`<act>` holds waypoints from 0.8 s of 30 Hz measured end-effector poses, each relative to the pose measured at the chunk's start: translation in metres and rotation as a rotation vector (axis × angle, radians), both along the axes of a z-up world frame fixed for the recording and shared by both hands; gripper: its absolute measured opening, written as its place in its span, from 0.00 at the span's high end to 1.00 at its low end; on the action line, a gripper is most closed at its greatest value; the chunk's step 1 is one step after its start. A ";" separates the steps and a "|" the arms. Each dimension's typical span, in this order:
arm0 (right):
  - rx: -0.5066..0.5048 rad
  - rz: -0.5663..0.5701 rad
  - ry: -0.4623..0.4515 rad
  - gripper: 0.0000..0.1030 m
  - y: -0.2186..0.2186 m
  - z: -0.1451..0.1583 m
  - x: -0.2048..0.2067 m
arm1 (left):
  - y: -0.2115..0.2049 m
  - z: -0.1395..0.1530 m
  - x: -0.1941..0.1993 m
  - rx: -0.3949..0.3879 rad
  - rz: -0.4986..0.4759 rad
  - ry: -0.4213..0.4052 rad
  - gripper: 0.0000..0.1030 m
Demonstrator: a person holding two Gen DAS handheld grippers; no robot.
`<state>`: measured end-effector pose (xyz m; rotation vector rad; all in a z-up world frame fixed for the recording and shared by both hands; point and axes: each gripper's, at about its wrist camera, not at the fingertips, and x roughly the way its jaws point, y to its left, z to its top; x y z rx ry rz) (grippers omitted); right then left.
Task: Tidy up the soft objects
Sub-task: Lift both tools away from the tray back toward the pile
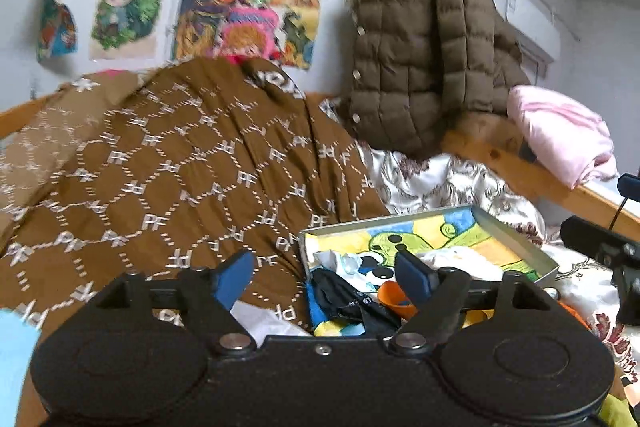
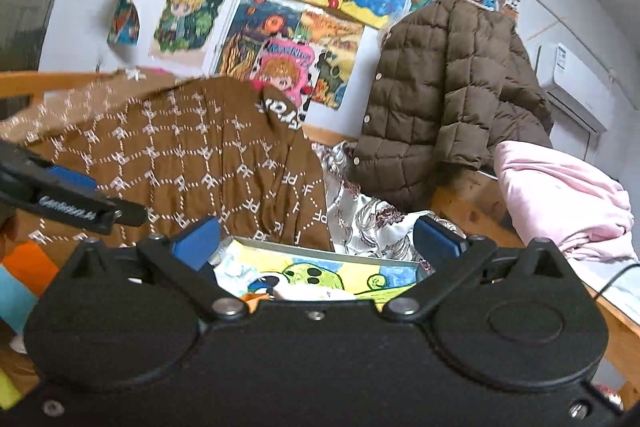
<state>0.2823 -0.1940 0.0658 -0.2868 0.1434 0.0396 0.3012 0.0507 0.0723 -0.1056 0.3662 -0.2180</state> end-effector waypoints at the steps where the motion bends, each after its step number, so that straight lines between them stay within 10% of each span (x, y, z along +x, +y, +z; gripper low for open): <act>1: 0.010 0.004 -0.005 0.01 -0.001 0.003 -0.006 | 0.003 0.000 -0.010 -0.008 0.006 -0.006 0.17; 24: 0.172 0.023 -0.032 0.01 -0.044 -0.011 -0.148 | -0.018 0.021 -0.164 0.086 -0.057 -0.050 0.01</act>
